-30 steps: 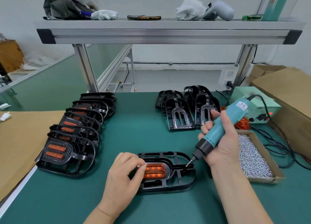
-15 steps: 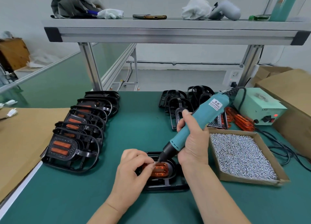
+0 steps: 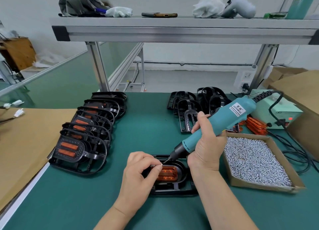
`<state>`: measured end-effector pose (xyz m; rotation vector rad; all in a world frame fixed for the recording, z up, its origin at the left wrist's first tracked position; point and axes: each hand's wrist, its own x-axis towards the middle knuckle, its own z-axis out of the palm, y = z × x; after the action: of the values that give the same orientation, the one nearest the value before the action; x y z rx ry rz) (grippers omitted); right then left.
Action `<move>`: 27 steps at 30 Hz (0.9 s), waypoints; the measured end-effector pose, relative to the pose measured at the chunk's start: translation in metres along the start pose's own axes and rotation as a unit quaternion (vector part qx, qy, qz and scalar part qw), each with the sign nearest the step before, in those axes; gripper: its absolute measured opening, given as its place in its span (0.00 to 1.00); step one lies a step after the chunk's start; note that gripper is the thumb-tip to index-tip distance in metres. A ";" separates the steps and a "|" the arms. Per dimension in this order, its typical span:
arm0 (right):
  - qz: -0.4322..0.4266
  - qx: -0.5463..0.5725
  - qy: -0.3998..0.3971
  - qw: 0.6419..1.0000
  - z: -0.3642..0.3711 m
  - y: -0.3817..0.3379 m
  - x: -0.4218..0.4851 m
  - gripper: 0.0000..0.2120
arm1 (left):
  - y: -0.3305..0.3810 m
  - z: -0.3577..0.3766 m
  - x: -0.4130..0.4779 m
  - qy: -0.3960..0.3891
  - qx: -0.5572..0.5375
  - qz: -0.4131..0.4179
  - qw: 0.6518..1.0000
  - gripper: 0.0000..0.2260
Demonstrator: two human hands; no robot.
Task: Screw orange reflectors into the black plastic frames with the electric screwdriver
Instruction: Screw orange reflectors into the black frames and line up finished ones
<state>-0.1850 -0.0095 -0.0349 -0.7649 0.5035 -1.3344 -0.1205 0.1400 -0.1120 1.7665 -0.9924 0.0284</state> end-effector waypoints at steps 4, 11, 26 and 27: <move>0.006 -0.009 0.004 1.000 0.000 0.003 -0.001 0.11 | 0.000 0.001 0.001 0.000 -0.001 -0.003 1.000 0.03; 0.006 -0.015 0.006 1.000 0.001 0.004 -0.003 0.11 | -0.001 0.001 0.001 0.002 -0.004 -0.003 1.000 0.04; 0.002 -0.030 0.012 0.999 0.004 0.008 -0.008 0.11 | -0.007 0.003 0.000 0.025 -0.017 0.026 0.999 0.04; 0.001 -0.029 0.012 0.999 0.003 0.008 -0.008 0.11 | -0.007 0.004 0.000 0.022 -0.015 0.028 0.999 0.04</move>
<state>-0.1788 -0.0009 -0.0393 -0.7976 0.5639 -1.3337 -0.1175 0.1375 -0.1187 1.7032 -1.0068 0.0868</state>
